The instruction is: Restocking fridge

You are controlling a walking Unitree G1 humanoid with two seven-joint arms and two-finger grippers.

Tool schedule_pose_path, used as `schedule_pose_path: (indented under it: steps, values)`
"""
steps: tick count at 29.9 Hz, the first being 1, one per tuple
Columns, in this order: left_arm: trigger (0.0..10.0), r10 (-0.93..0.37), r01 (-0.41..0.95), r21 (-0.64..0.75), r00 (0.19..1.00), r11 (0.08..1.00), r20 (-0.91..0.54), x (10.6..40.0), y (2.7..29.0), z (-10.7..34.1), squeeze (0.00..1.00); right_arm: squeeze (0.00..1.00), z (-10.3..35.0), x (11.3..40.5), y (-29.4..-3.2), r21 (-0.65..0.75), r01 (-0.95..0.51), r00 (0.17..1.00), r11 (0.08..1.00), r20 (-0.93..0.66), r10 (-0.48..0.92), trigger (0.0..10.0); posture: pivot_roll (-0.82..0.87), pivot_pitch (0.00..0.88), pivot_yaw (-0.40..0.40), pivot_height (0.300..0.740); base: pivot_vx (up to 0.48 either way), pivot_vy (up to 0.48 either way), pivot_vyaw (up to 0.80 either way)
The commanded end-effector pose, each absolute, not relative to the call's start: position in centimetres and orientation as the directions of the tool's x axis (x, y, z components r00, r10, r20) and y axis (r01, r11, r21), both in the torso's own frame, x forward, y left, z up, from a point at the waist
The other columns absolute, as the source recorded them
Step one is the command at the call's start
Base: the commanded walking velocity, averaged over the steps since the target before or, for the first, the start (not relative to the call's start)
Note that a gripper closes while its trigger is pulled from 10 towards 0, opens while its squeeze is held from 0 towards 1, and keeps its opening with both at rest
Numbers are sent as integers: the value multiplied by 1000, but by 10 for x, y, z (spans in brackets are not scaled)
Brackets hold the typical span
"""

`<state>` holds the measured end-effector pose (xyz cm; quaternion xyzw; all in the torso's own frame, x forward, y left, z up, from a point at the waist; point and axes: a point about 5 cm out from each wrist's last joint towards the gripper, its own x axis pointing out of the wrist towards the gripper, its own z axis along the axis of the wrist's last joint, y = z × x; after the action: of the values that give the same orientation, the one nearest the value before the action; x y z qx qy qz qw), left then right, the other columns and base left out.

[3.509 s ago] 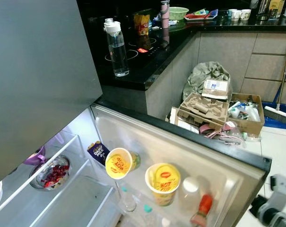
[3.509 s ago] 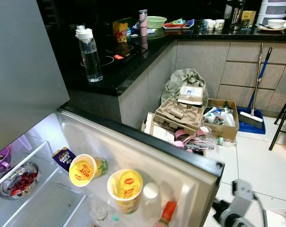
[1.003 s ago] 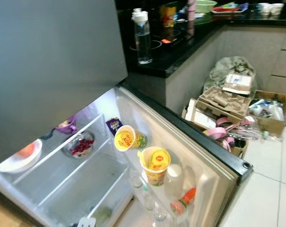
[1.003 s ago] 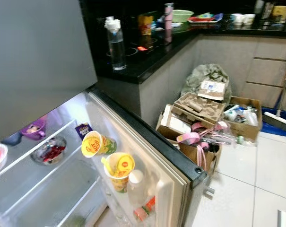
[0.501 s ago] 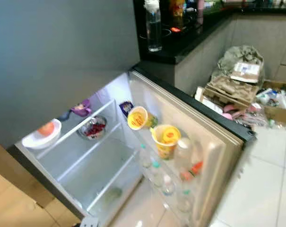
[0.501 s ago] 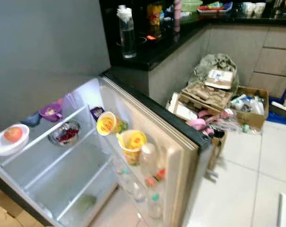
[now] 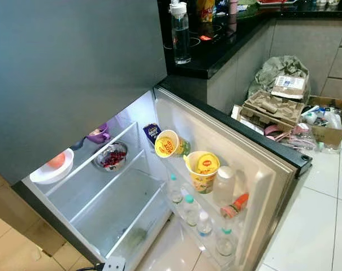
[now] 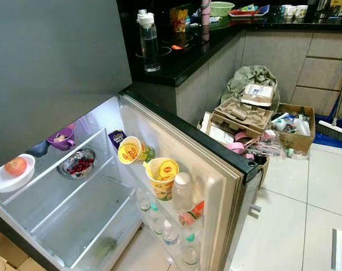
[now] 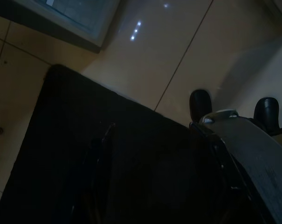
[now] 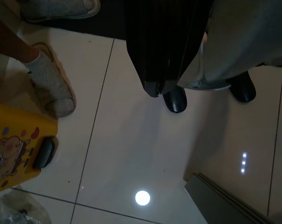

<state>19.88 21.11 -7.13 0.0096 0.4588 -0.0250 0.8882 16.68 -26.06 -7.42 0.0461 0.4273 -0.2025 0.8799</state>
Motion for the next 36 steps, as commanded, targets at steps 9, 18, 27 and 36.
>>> schedule_pose_path:
  steps: [9,18,27,36]
  values:
    - [10000,-20,49,8,551,999,-834,191,214,-75,0,0,-76,163,-259,-105,380,546,919,-777,-314,10000,-131,115,111,740,0,-395,0]
    - [10000,-7,19,4,564,1000,-825,194,214,-74,0,0,-74,167,-260,-108,359,561,927,-769,-307,10000,-136,95,104,740,0,-380,0]
    - [10000,37,-43,15,583,999,-812,196,219,-72,0,0,-73,170,-260,-112,328,573,938,-766,-292,10000,-137,83,97,740,0,0,0]
    - [10000,8,-22,-5,582,1000,-813,195,217,-72,0,0,-69,179,-257,-113,309,594,944,-752,-285,10000,-138,80,98,740,0,-107,0]
